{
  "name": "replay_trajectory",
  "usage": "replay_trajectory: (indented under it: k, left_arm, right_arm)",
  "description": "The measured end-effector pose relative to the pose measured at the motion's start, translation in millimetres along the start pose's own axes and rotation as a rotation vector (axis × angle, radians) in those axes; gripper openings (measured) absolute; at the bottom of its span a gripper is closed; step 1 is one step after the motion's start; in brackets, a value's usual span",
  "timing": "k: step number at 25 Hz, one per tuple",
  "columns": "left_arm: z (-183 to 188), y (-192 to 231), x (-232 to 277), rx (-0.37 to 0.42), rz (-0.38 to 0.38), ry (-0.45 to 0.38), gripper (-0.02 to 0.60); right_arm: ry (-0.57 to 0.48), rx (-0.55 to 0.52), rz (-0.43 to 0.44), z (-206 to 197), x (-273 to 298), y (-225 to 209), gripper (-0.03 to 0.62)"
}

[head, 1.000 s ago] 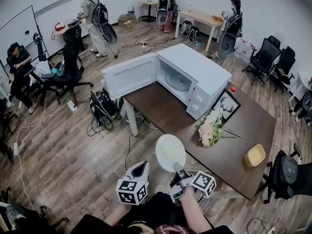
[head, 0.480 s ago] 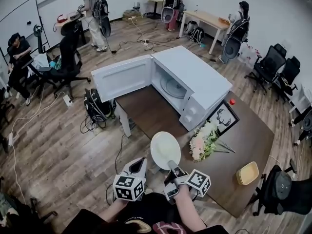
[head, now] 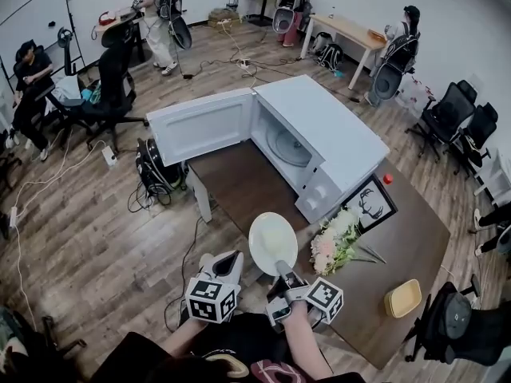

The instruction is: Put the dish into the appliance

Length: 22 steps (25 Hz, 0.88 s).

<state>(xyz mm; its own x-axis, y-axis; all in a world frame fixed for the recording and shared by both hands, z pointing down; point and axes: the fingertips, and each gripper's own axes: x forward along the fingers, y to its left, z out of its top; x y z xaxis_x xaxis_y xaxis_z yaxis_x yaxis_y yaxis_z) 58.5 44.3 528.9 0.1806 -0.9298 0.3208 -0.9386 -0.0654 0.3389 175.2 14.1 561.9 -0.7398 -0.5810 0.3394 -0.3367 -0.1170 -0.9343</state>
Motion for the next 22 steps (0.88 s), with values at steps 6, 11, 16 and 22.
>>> replay_trajectory:
  k: [6,11,16,22]
  left_arm:
    - [16.8,28.4,36.5,0.005,-0.02,-0.001,0.008]
    - [46.0,55.5,70.0,0.022,-0.067,0.003,0.008]
    - [72.7,83.8,101.3,0.037,-0.106,0.015,0.008]
    - [95.6,115.4,138.7,0.074,-0.171,0.057,0.008]
  right_arm:
    - [-0.034,-0.006,-0.011,17.2,38.5,5.2,0.044]
    - [-0.068,0.004,-0.021,28.4,76.3,19.8,0.046]
    - [-0.107,0.014,-0.027,37.5,113.8,35.1,0.046]
    - [-0.166,0.072,-0.029,45.9,163.2,47.5,0.047]
